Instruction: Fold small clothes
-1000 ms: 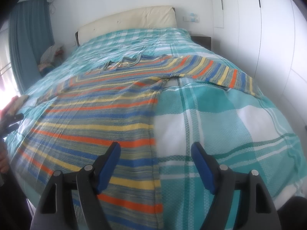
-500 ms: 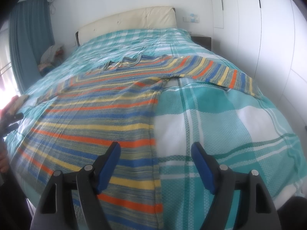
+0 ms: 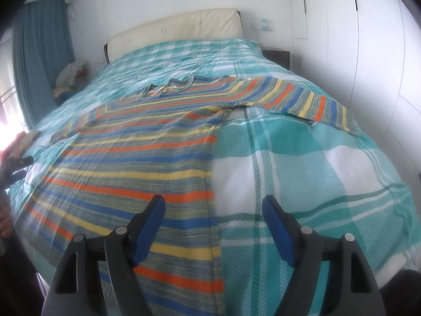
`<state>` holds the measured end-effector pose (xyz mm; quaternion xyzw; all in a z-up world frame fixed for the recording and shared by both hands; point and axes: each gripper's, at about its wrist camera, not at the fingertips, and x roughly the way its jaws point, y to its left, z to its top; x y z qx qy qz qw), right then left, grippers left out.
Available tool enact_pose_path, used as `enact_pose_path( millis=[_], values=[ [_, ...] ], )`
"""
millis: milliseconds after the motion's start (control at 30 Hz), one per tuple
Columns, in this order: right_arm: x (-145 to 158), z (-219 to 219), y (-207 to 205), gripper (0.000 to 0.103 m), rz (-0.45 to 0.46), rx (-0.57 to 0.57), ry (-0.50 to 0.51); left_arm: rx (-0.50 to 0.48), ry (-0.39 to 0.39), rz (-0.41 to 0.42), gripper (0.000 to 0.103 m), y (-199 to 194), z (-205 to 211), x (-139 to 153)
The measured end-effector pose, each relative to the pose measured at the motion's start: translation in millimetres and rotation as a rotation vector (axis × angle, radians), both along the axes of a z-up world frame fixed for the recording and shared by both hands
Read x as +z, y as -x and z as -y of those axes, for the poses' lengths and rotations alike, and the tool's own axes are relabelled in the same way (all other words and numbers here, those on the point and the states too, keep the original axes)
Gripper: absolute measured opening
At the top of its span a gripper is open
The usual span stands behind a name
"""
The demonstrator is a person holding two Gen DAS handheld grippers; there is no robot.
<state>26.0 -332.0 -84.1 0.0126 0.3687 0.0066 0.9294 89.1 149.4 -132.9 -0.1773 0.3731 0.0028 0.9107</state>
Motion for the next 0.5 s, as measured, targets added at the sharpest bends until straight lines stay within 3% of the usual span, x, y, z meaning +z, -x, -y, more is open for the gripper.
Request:
enact_pose_path(
  millis=[367, 500],
  values=[
    [0.2, 0.0, 0.2, 0.075, 0.002, 0.0, -0.001, 0.001, -0.001, -0.001, 0.092, -0.2, 0.4, -0.2],
    [6.5, 9.3, -3.3, 0.075, -0.012, 0.025, -0.088, 0.011, 0.0, 0.015, 0.092, 1.0, -3.7, 1.5]
  ],
)
